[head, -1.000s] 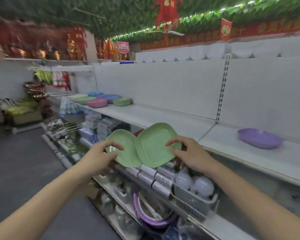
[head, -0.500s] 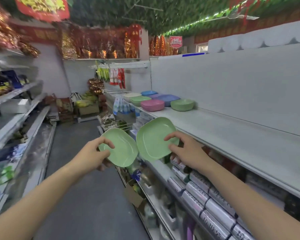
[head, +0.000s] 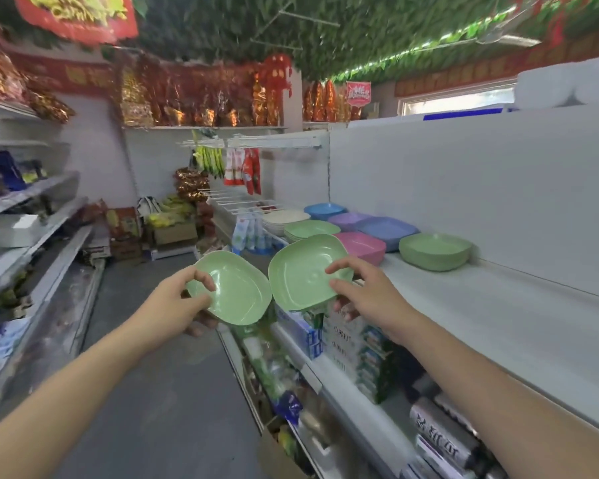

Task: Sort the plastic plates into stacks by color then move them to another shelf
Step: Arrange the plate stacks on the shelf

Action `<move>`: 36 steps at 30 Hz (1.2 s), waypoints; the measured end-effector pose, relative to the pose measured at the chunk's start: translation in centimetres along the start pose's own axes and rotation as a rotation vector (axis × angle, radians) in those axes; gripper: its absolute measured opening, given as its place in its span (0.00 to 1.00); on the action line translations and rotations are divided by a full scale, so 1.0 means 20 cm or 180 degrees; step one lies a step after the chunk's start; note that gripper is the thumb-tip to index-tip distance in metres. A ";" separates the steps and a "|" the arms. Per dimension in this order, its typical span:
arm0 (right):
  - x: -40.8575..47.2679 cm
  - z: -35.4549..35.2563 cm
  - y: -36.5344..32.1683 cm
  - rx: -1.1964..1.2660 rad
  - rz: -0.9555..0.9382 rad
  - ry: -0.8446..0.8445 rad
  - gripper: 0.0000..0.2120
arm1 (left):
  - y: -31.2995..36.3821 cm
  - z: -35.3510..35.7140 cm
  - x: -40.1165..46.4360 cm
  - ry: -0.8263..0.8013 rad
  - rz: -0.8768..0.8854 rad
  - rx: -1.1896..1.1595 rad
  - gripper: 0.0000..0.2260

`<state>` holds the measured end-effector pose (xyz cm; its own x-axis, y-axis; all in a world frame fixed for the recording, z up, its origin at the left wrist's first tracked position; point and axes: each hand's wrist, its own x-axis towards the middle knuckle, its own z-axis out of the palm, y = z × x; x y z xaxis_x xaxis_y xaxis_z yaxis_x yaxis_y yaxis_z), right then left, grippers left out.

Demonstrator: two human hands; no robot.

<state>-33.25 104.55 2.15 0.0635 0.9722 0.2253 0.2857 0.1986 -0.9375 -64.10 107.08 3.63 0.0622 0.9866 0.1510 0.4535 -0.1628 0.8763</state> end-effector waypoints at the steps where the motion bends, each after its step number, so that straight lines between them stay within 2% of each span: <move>1: 0.09 0.02 0.01 -0.0016 0.0012 0.0089 0.07 | -0.02 -0.01 0.11 -0.0059 0.0052 -0.0023 0.06; 11: 0.80 0.13 -0.01 -0.0238 0.0263 0.1282 0.09 | -0.02 -0.10 1.18 -0.0816 0.0556 -0.0312 0.05; 17: 1.03 -0.01 0.01 -0.0560 0.0402 0.1725 0.08 | 0.04 0.07 1.63 -0.1192 0.0804 -0.0610 0.07; 21: 1.23 -0.05 0.04 -0.0699 0.0586 0.1775 0.09 | 0.06 0.19 1.92 -0.1277 0.0946 -0.0767 0.08; 26: 1.40 0.06 0.07 -0.0959 0.0805 0.1519 0.09 | 0.04 0.31 2.17 -0.1405 0.0967 -0.0852 0.08; 31: 1.46 0.19 0.05 -0.1491 0.1265 0.1380 0.12 | 0.05 0.42 2.33 -0.1847 0.1205 -0.0850 0.08; 34: 1.46 0.24 0.01 -0.2379 0.1590 0.1457 0.21 | 0.08 0.49 2.42 -0.2178 0.1371 -0.0899 0.08; 36: 1.44 0.29 0.00 -0.2701 0.1871 0.1378 0.29 | 0.09 0.52 2.47 -0.2404 0.1460 -0.0899 0.08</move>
<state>-36.98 133.21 7.06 0.6834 0.7292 0.0348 0.6509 -0.5870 -0.4813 -50.94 155.62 7.96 0.7896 0.5561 0.2594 0.0140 -0.4389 0.8984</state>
